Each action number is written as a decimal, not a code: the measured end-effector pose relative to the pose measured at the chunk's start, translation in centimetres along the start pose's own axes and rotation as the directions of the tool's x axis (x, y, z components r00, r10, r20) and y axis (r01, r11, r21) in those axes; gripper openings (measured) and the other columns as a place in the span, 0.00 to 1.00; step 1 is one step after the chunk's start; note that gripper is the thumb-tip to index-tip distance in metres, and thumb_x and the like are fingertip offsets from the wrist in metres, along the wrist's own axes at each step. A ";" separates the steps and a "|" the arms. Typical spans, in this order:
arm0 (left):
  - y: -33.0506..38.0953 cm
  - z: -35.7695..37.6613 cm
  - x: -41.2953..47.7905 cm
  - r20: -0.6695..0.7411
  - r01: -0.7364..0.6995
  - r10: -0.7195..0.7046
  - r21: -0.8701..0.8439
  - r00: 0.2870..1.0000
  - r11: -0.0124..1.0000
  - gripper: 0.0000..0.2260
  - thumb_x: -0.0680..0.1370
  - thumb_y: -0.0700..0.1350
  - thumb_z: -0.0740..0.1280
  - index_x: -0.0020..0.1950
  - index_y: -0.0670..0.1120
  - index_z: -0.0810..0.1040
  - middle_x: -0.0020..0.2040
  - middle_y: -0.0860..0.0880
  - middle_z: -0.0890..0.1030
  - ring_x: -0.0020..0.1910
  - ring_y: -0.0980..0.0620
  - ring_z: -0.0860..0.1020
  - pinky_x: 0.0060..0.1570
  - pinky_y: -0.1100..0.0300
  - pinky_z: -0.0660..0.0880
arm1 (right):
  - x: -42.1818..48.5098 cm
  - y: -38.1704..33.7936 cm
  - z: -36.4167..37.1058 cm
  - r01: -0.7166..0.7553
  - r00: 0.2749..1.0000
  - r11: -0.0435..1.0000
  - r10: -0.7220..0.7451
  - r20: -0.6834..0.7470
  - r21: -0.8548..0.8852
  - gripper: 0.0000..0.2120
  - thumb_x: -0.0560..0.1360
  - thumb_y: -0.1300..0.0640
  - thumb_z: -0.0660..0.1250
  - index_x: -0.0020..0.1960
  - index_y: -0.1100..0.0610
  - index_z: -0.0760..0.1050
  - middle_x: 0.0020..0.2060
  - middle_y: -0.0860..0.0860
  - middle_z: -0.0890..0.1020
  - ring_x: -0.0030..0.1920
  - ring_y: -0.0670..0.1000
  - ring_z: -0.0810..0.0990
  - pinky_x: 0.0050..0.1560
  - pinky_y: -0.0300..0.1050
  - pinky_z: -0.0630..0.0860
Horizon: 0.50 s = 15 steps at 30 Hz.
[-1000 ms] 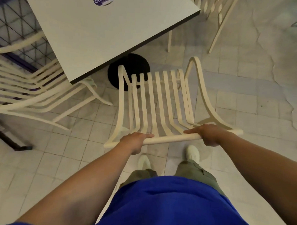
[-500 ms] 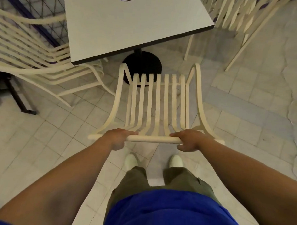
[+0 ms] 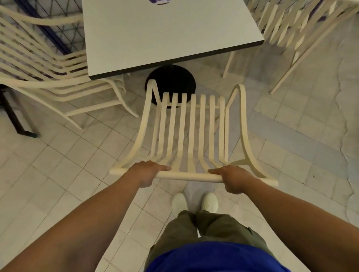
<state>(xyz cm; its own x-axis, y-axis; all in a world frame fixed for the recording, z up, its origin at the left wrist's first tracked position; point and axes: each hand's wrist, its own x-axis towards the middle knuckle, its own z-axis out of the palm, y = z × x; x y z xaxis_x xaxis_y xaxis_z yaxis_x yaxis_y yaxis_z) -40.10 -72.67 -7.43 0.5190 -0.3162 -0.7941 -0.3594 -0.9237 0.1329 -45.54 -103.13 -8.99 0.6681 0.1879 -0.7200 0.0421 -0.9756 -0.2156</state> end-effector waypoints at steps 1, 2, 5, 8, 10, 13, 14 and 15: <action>0.1 0.1 0.0 -0.015 -0.002 0.002 -0.001 1.000 1.000 0.39 0.78 0.32 0.60 0.77 0.69 0.55 0.61 0.46 0.75 0.48 0.47 0.76 0.46 0.54 0.75 | 0.1 0.1 0.1 0.003 1.000 1.000 -0.003 0.002 0.006 0.35 0.76 0.63 0.67 0.75 0.38 0.61 0.57 0.48 0.77 0.47 0.48 0.76 0.52 0.43 0.75; 0.2 0.1 -0.1 -0.033 -0.001 0.001 0.003 0.999 1.000 0.39 0.78 0.32 0.60 0.77 0.69 0.55 0.61 0.47 0.75 0.47 0.48 0.75 0.45 0.55 0.74 | 0.1 0.2 0.0 0.004 1.000 1.000 -0.004 0.004 0.006 0.35 0.76 0.63 0.67 0.75 0.38 0.61 0.57 0.48 0.77 0.47 0.48 0.76 0.52 0.43 0.74; 1.0 0.1 -0.4 -0.058 -0.005 0.004 -0.019 0.998 1.000 0.39 0.78 0.31 0.61 0.77 0.69 0.55 0.58 0.47 0.75 0.46 0.49 0.75 0.44 0.55 0.74 | 0.2 1.1 -0.9 0.009 1.000 0.999 -0.008 0.029 -0.031 0.36 0.76 0.63 0.67 0.76 0.37 0.61 0.58 0.49 0.77 0.50 0.49 0.77 0.53 0.44 0.75; 2.5 0.7 -0.4 -0.057 0.002 -0.005 -0.062 0.998 0.998 0.39 0.78 0.31 0.62 0.77 0.67 0.56 0.57 0.47 0.76 0.48 0.47 0.77 0.48 0.52 0.79 | 0.1 2.0 -2.2 0.005 0.999 0.998 -0.002 0.041 -0.070 0.36 0.76 0.64 0.66 0.75 0.36 0.61 0.60 0.49 0.77 0.52 0.51 0.77 0.53 0.45 0.75; 3.2 0.8 -0.3 -0.059 0.014 -0.019 -0.085 0.998 0.996 0.39 0.78 0.31 0.63 0.78 0.67 0.56 0.58 0.47 0.76 0.48 0.47 0.77 0.49 0.51 0.79 | 0.3 2.6 -3.1 0.004 1.000 0.996 -0.001 0.031 -0.092 0.36 0.76 0.65 0.66 0.75 0.35 0.61 0.60 0.49 0.77 0.54 0.52 0.78 0.55 0.45 0.75; 3.8 0.5 0.2 -0.060 0.034 -0.041 -0.110 0.997 0.993 0.40 0.78 0.31 0.63 0.77 0.67 0.55 0.58 0.47 0.76 0.46 0.47 0.76 0.49 0.51 0.79 | 1.1 3.4 -4.1 0.012 0.999 0.994 -0.009 0.031 -0.104 0.36 0.76 0.65 0.67 0.75 0.35 0.61 0.62 0.49 0.76 0.54 0.51 0.77 0.56 0.45 0.74; 4.0 0.4 0.4 -0.063 0.046 -0.053 -0.116 0.997 0.992 0.39 0.78 0.31 0.63 0.77 0.67 0.55 0.58 0.47 0.76 0.47 0.47 0.76 0.49 0.50 0.79 | 1.3 3.7 -4.4 0.018 0.999 0.994 -0.015 0.030 -0.106 0.36 0.76 0.65 0.67 0.74 0.35 0.62 0.62 0.49 0.76 0.53 0.51 0.77 0.55 0.45 0.74; 4.2 0.2 0.6 -0.067 0.054 -0.062 -0.118 0.996 0.992 0.39 0.78 0.32 0.63 0.77 0.67 0.56 0.58 0.47 0.76 0.47 0.47 0.77 0.49 0.50 0.79 | 1.6 4.0 -4.7 0.023 0.999 0.994 -0.020 0.028 -0.109 0.37 0.76 0.65 0.67 0.74 0.35 0.62 0.61 0.49 0.76 0.52 0.50 0.77 0.55 0.44 0.74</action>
<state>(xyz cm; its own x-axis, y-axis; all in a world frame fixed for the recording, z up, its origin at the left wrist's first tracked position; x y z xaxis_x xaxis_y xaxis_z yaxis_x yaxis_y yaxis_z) -41.43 -76.71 -7.48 0.5910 -0.2719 -0.7595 -0.2365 -0.9585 0.1591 -40.79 -107.31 -7.89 0.6457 0.2108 -0.7339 0.1384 -0.9775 -0.1591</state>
